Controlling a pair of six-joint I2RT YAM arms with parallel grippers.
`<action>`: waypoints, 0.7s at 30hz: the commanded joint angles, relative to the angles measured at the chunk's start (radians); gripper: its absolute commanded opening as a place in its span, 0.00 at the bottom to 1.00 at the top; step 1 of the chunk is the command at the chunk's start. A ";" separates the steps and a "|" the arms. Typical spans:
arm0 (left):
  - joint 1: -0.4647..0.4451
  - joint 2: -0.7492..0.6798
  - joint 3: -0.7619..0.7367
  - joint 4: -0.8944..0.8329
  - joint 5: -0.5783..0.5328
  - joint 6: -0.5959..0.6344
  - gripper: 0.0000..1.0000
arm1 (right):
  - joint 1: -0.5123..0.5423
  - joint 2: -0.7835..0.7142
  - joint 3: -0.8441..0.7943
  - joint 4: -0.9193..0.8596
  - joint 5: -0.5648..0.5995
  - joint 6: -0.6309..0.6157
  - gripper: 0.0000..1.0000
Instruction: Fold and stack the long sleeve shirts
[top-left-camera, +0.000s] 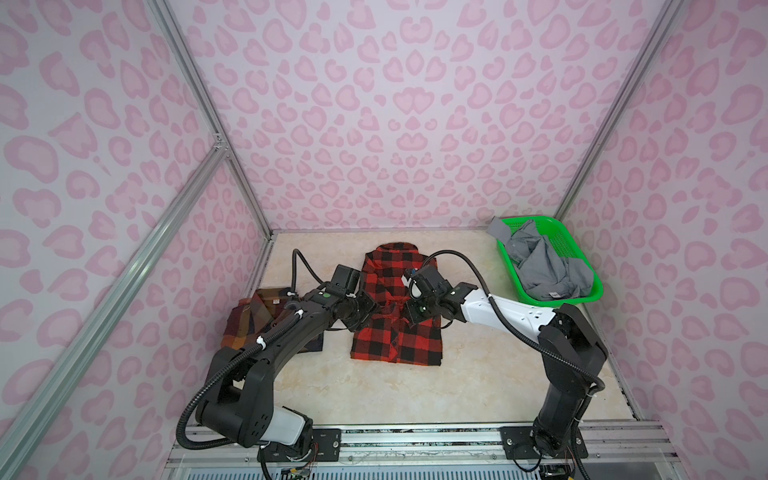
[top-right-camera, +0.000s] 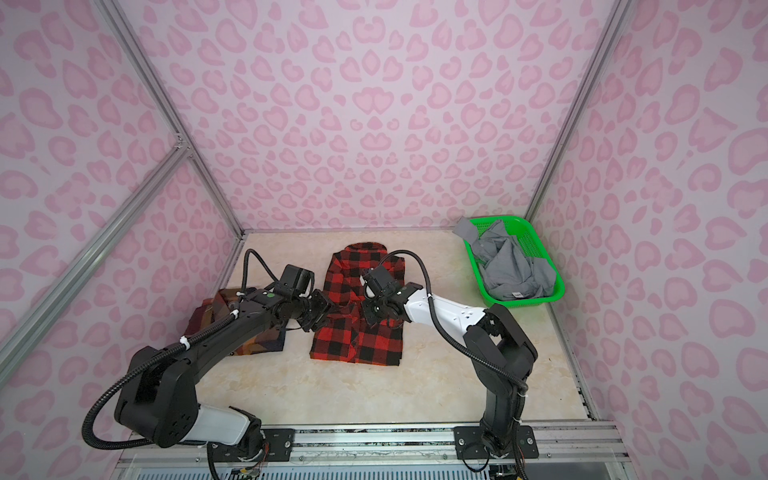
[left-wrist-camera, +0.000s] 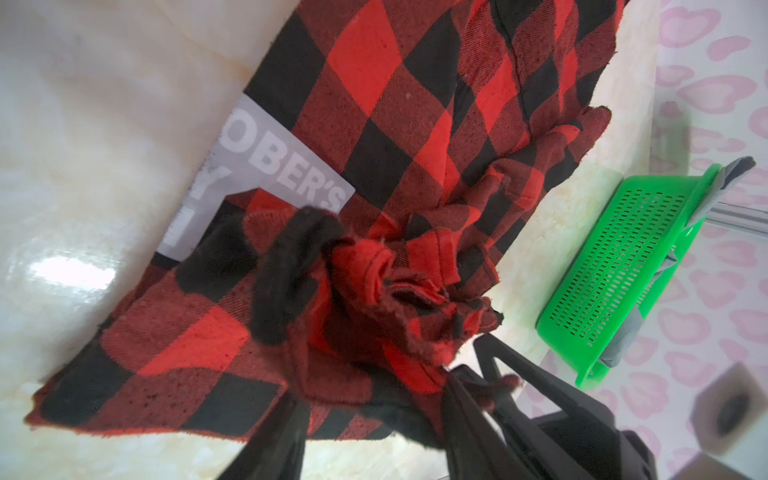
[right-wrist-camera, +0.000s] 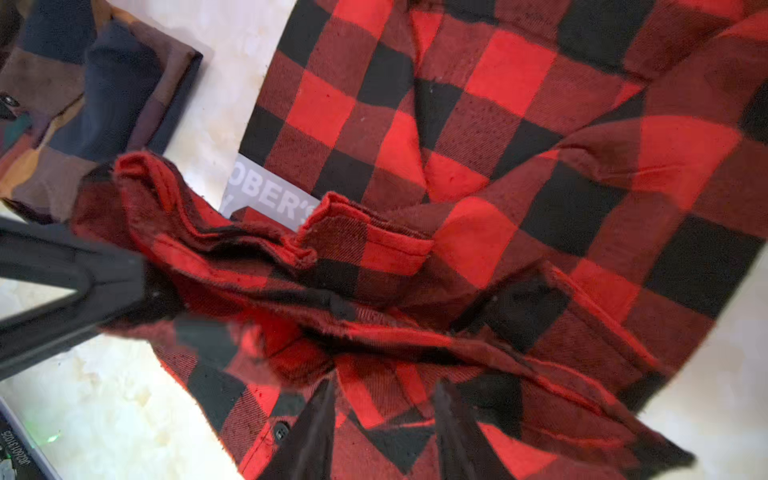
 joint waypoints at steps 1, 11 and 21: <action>-0.001 -0.013 -0.004 0.000 0.009 0.017 0.55 | -0.002 -0.056 -0.021 -0.044 -0.023 0.018 0.42; 0.000 -0.007 0.036 -0.019 -0.009 0.101 0.55 | 0.011 -0.171 -0.259 0.043 -0.034 0.117 0.40; 0.000 -0.047 0.079 -0.068 -0.091 0.223 0.61 | 0.015 -0.021 -0.234 0.118 0.122 0.092 0.39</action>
